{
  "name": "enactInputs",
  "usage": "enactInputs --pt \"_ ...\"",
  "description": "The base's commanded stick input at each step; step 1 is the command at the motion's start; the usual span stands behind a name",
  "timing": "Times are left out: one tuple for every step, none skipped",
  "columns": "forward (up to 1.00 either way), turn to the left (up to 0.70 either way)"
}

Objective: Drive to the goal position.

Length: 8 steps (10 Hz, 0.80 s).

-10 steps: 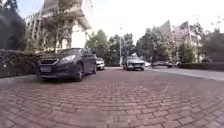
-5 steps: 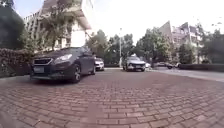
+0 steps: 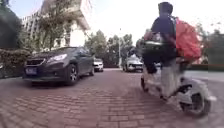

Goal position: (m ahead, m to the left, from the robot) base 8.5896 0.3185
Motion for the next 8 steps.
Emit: enactInputs --pt "0.7 0.0" --pt "0.7 0.0" --pt "0.7 0.0" --pt "0.7 0.0" --pt "0.7 0.0" --pt "0.7 0.0" --pt "0.7 0.0" --pt "0.7 0.0"
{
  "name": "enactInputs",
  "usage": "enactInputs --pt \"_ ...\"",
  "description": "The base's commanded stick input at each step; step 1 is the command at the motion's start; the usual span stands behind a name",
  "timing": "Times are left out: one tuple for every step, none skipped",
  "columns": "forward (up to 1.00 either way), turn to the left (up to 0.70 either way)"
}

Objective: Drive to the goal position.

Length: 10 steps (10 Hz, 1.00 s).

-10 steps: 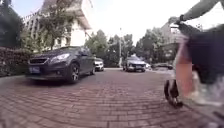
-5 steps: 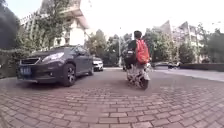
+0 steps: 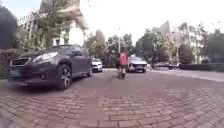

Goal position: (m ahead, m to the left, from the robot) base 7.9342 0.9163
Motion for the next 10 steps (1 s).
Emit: enactInputs --pt "0.7 0.0" --pt "0.7 0.0" --pt "0.7 0.0" --pt "0.7 0.0" --pt "0.7 0.0" --pt "0.7 0.0" --pt "0.7 0.0" --pt "0.7 0.0" --pt "0.7 0.0" --pt "0.7 0.0"
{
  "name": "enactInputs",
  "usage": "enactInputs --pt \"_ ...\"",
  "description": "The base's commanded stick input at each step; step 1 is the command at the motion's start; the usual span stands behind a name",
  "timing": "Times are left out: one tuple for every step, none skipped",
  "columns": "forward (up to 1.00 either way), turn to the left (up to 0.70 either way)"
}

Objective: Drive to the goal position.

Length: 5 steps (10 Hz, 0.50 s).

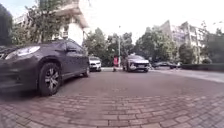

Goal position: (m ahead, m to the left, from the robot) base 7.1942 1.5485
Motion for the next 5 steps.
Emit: enactInputs --pt "0.7 0.0" --pt "0.7 0.0" --pt "0.7 0.0" --pt "0.7 0.0" --pt "0.7 0.0"
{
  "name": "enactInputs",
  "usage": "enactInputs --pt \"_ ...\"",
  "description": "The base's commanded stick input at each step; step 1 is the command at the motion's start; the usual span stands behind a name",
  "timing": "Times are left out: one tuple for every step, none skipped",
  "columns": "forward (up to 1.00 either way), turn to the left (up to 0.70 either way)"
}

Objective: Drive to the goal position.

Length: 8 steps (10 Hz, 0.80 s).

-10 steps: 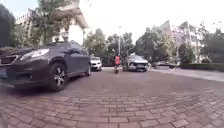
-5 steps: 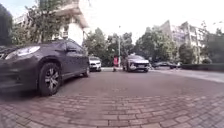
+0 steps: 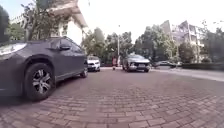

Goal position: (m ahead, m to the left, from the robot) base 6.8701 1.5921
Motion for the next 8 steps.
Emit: enactInputs --pt "0.7 0.0" --pt "0.7 0.0" --pt "0.7 0.0" --pt "0.7 0.0" --pt "0.7 0.0" --pt "0.7 0.0" --pt "0.7 0.1" --pt "0.7 0.14"
